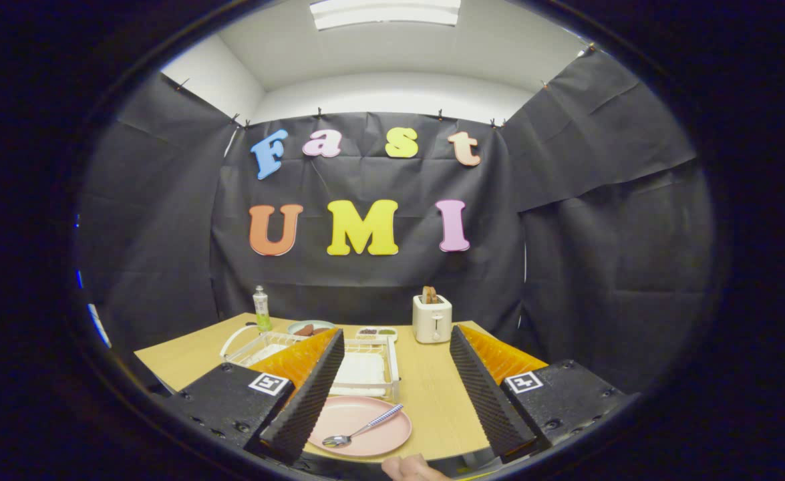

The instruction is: Take the plate from the dish rack, then take the spoon from the basket and place it into the plate.

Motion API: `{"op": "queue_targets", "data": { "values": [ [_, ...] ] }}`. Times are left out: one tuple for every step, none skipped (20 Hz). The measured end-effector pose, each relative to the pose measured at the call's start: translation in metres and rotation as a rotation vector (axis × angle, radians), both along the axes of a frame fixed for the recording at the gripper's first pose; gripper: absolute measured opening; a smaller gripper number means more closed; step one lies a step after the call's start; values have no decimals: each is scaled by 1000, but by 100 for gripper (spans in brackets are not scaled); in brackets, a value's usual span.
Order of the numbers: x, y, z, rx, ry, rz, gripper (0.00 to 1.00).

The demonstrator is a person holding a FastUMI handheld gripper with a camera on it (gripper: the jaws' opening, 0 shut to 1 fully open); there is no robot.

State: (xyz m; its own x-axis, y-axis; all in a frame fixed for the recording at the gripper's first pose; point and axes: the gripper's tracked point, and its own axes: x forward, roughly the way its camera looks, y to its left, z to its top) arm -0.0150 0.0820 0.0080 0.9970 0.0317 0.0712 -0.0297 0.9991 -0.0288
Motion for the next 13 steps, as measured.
{"op": "queue_targets", "data": {
  "values": [
    [-4,0,4,-3,-4,4,100],
    [-8,-1,9,-5,-12,6,100],
    [-9,-4,11,-6,-16,3,100],
    [-10,-7,13,-7,-21,-1,100],
    [-10,-9,15,-11,-27,-3,100],
    [-10,-12,16,-12,-29,-9,100],
    [-9,-16,13,-12,-25,-13,100],
    [-8,-19,11,-9,-18,-17,100],
    [-6,-21,9,0,-17,-15,100],
    [-6,-20,11,15,-30,0,100],
    [-4,-20,9,21,-30,5,100],
    [-2,-25,7,24,-27,-1,100],
    [-1,-28,5,24,-25,-2,100]
  ]
}}
